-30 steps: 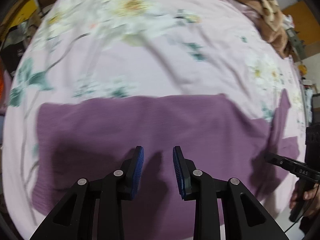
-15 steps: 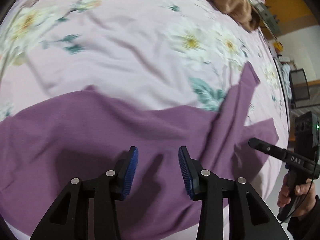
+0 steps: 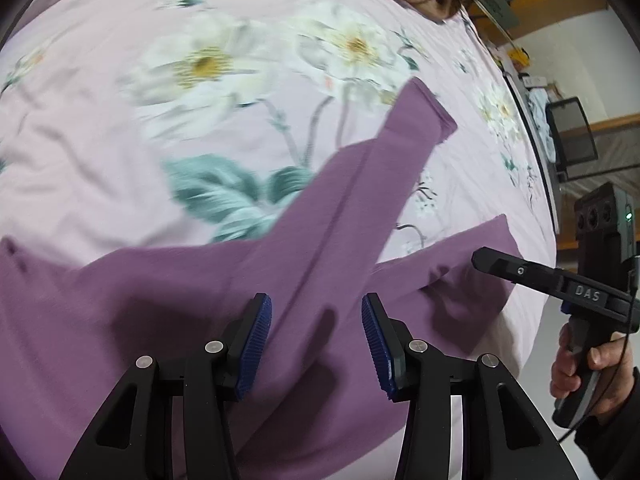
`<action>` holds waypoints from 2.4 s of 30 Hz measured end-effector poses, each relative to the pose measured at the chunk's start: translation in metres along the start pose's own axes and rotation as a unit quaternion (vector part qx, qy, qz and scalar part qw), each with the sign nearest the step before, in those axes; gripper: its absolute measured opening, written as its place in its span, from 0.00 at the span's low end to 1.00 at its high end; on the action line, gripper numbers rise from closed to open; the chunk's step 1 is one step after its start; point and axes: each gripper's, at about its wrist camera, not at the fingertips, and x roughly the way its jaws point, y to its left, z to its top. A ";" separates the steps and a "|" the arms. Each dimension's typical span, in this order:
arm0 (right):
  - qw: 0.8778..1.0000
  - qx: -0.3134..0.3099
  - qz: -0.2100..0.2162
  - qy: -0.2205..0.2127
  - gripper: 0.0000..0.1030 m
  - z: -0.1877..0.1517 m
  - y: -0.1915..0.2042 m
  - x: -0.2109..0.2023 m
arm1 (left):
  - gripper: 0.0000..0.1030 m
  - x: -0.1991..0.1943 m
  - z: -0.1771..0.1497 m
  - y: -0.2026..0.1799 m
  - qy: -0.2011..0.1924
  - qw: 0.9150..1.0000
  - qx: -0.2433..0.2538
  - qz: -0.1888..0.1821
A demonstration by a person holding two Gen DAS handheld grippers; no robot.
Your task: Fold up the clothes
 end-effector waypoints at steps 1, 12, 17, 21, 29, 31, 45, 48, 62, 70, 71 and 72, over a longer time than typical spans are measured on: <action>1.000 0.000 0.002 0.000 0.17 0.003 -0.004 -0.002 | 0.48 0.005 0.003 -0.005 0.001 1.000 0.004 0.003; 1.000 -0.004 0.029 0.010 0.17 0.028 -0.035 -0.014 | 0.17 0.049 0.028 -0.035 0.027 0.998 0.034 0.036; 0.999 -0.006 0.032 0.014 0.17 0.035 -0.043 -0.014 | 0.07 0.051 0.029 -0.041 0.030 0.998 0.041 0.038; 0.999 -0.004 0.032 0.013 0.17 0.044 -0.047 -0.014 | 0.04 0.043 0.026 -0.047 0.023 0.998 0.047 0.027; 1.000 -0.007 0.028 0.001 0.20 0.078 -0.033 0.000 | 0.05 0.049 0.024 -0.045 0.029 0.998 0.049 0.029; 1.000 -0.008 0.026 0.004 0.27 0.083 -0.030 0.006 | 0.13 0.057 0.027 -0.042 0.039 0.997 0.046 0.041; 1.000 -0.007 0.007 0.025 0.27 0.094 -0.027 0.018 | 0.04 0.054 0.036 -0.062 0.034 0.996 0.079 0.039; 1.000 -0.006 0.003 0.021 0.27 0.101 -0.024 0.016 | 0.04 0.037 0.031 -0.071 0.019 0.996 0.090 0.022; 0.997 -0.043 -0.039 0.050 0.32 0.113 0.006 0.050 | 0.09 0.035 0.025 -0.068 -0.008 0.997 0.064 0.044; 0.995 -0.046 -0.062 0.067 0.40 0.121 0.012 0.072 | 0.35 0.052 0.030 -0.050 0.016 0.999 0.034 0.038; 0.995 -0.045 -0.064 0.067 0.40 0.122 0.012 0.073 | 0.35 0.054 0.031 -0.051 0.019 0.999 0.036 0.035; 0.995 -0.043 -0.067 0.063 0.40 0.124 0.012 0.073 | 0.35 0.056 0.032 -0.051 0.021 0.999 0.036 0.034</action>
